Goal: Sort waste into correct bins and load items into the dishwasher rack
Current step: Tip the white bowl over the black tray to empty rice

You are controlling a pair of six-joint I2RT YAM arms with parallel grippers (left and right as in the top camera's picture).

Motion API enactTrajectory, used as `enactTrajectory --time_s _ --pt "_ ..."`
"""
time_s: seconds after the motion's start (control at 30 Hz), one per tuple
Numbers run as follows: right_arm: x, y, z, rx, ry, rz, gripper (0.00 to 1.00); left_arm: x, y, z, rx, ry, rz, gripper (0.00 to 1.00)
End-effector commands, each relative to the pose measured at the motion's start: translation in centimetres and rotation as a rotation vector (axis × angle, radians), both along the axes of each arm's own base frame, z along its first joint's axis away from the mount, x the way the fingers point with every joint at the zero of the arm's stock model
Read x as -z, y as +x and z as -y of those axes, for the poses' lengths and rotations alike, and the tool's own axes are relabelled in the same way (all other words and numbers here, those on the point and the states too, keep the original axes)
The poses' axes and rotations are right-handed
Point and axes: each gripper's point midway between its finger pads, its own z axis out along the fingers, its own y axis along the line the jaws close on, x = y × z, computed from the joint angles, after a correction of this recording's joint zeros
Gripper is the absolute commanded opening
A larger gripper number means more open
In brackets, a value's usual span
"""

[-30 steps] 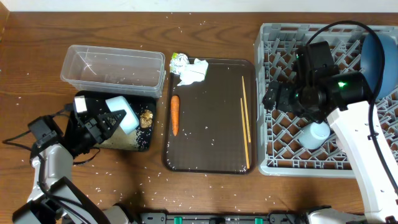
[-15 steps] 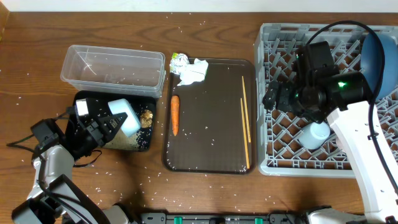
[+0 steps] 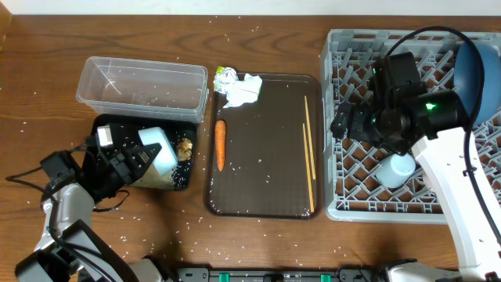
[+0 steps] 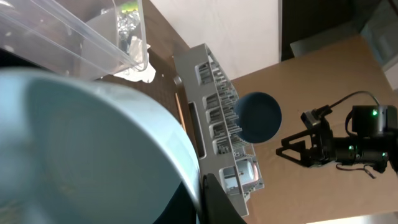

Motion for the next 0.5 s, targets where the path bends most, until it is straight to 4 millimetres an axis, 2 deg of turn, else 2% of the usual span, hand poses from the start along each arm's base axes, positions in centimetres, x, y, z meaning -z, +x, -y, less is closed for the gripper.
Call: enactTrajectory --time_s 0.0,0.03,0.07,0.1,0.13,0.17,0.23,0.27,0.3,0.33,0.37,0.47 --pt "-0.8 0.2 0.3 0.003 0.004 0.033 0.99 2.9 0.0 -0.6 -0.032 0.147 -0.104 0.06" --pt "-0.9 0.2 0.2 0.001 0.006 0.034 0.99 2.0 0.0 -0.2 -0.034 0.037 -0.137 0.06" --pt "-0.9 0.0 0.3 0.001 0.004 0.032 0.99 -0.5 -0.3 0.6 0.010 -0.068 -0.036 0.06" --pt "-0.8 0.0 0.5 0.004 -0.007 0.030 0.99 -0.8 -0.4 1.0 0.037 -0.015 0.057 0.06" --pt "-0.9 0.0 0.6 0.004 -0.010 0.031 0.99 0.0 -0.2 1.0 0.038 0.054 0.067 0.06" --pt "-0.9 0.1 0.5 0.003 -0.008 0.037 0.99 0.9 -0.1 0.7 0.019 0.064 -0.006 0.06" --pt "-1.0 -0.1 0.4 0.000 -0.002 0.033 0.99 -1.2 -0.4 1.2 0.035 -0.102 -0.025 0.06" --pt "-0.9 -0.2 0.5 -0.002 -0.007 0.030 0.99 -1.3 -0.4 1.3 0.047 -0.043 0.039 0.06" --pt "-0.9 -0.2 0.5 -0.005 -0.010 0.030 0.99 -0.4 -0.2 1.2 0.042 0.027 0.048 0.06" --pt "-1.0 -0.2 0.5 -0.005 -0.009 0.032 0.99 -0.4 -0.2 1.1 0.035 0.011 0.022 0.06" --pt "-1.0 -0.1 0.5 -0.006 -0.007 0.035 0.99 -1.4 -0.3 1.2 0.046 -0.058 0.033 0.06" --pt "-1.1 -0.2 0.5 -0.006 -0.008 0.034 0.99 -1.1 -0.2 1.1 0.044 -0.010 0.065 0.06"
